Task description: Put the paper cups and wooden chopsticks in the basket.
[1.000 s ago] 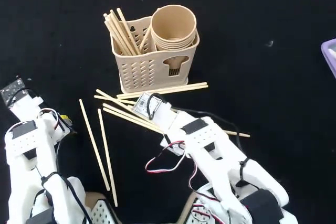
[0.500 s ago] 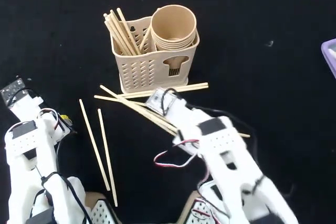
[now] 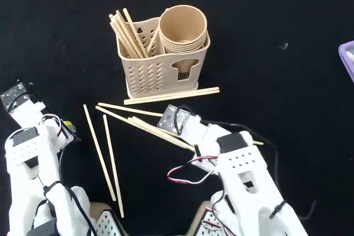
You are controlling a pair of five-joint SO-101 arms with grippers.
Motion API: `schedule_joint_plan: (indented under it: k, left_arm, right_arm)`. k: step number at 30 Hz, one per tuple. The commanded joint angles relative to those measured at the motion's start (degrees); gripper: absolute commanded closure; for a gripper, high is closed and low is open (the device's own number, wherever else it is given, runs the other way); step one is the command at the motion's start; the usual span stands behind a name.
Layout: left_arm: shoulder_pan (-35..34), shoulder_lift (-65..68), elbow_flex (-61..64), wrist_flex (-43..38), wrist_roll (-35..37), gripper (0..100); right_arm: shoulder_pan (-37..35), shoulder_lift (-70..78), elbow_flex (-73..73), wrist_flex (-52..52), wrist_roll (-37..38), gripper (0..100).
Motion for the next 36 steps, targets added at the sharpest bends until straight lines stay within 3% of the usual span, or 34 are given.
schedule_joint_plan:
  k: [1,6,9,16,22,27,36]
  left_arm:
    - [-0.31,-1.23,-0.40,-0.53,-0.26,76]
    - [-0.31,-1.23,-0.40,-0.53,-0.26,76]
    - [-0.31,-1.23,-0.40,-0.53,-0.26,76]
    - [-0.40,-1.23,-0.48,-0.53,-0.26,76]
    - [-0.40,-1.23,-0.48,-0.53,-0.26,76]
    - [-0.40,-1.23,-0.48,-0.44,-0.26,76]
    - [-0.40,-1.23,-0.48,-0.44,-0.26,76]
  right_arm:
    - [-1.76,-1.71,0.48,-0.35,0.88,98.3]
    - [-7.12,-1.71,4.00,0.62,0.97,89.0]
    - [-11.25,-1.71,5.05,-0.53,0.35,88.9]
    - [-12.22,-1.71,1.89,-0.70,-4.04,88.5]
    - [-17.41,-1.63,1.80,-0.97,-7.38,88.2]
    - [-17.49,-1.63,1.80,-4.40,-10.73,79.5]
    - [-17.67,-0.66,1.89,-6.42,-11.08,83.8]
